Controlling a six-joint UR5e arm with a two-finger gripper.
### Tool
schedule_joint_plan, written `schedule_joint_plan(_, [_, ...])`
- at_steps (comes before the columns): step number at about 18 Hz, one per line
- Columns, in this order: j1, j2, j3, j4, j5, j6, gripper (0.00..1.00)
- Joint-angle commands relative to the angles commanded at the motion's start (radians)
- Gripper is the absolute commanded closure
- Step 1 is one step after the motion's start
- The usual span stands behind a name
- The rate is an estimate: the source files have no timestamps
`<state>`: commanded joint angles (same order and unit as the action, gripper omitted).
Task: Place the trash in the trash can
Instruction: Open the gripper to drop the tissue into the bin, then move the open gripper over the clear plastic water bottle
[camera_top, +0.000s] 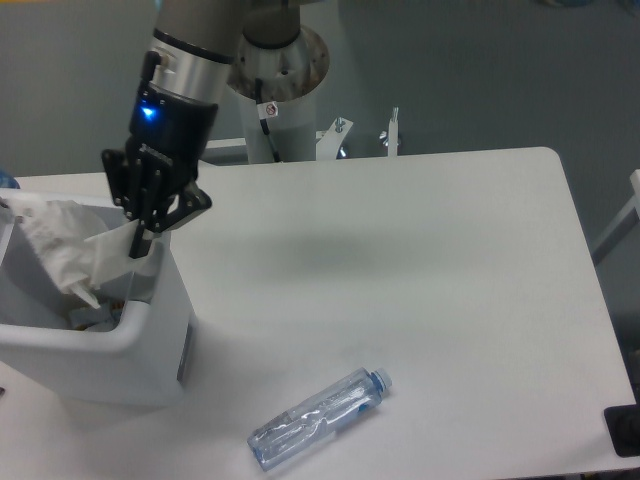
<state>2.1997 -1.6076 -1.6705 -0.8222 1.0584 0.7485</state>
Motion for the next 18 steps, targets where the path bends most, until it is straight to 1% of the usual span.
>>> schedule_joint_plan(1, [0.000,0.000,0.003,0.000,0.000,0.000,0.05])
schedule_joint_plan(2, [0.000,-0.002,0.005,0.000,0.000,-0.001,0.00])
schedule_joint_plan(5, [0.003,-0.011,0.014,0.000,0.000,-0.011,0.00])
schedule_joint_plan(7, [0.023,-0.023,0.017,0.000,0.000,-0.009,0.00])
schedule_joint_plan(11, [0.144,-0.077,0.021,0.003,0.000,0.003,0.00])
schedule_joint_plan(15, [0.205,-0.178,0.064,0.008,0.035,0.081,0.00])
schedule_joint_plan(18, [0.207,-0.250,0.106,0.002,0.115,0.104,0.00])
